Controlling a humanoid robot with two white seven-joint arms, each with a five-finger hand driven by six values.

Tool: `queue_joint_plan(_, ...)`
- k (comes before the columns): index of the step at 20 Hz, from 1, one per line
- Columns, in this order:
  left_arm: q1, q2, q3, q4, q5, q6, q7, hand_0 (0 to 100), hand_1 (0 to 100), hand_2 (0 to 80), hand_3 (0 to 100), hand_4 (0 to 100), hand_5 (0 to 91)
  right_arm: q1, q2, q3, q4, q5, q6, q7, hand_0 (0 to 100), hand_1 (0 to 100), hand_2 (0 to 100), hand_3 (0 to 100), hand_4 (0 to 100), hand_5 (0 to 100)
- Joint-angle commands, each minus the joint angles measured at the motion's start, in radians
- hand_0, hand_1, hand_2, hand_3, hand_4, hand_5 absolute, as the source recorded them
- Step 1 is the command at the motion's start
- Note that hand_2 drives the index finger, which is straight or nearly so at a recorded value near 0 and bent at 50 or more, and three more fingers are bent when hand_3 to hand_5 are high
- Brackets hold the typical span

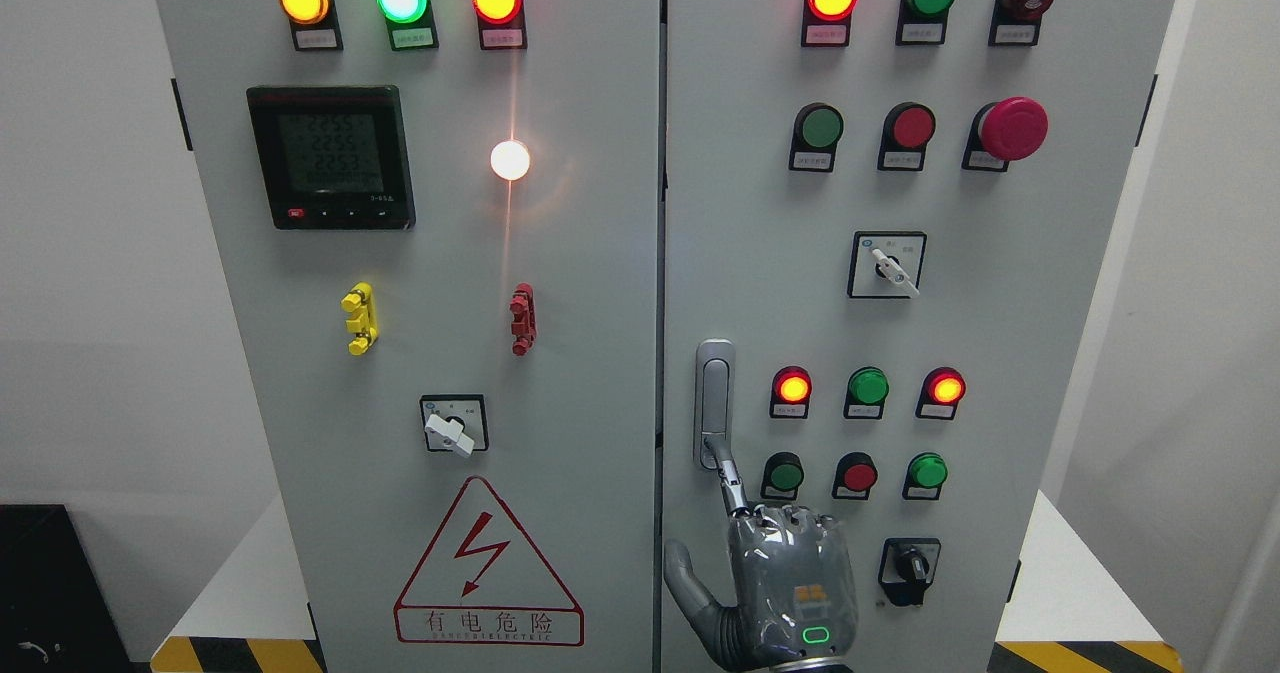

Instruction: Release door handle

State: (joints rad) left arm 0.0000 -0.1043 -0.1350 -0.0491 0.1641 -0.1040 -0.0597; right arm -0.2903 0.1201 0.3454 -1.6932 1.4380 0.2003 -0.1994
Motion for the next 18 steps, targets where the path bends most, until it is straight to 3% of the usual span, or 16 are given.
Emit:
queue_joint_plan(1,0.009,0.000,0.000,0.000,0.000,0.000,0.000,12,56,0.0,0,0,0.0,-0.001,-0.002,-0.009,0.015,-0.001,0.001,0.000,45,33,0,100,99,100)
queue_joint_plan(18,0.009,0.000,0.000,0.000,0.000,0.000,0.000,12,56,0.0,0,0,0.0,0.006,-0.002,0.001,0.017,-0.002,-0.001,0.002,45,32,0,100,99,100)
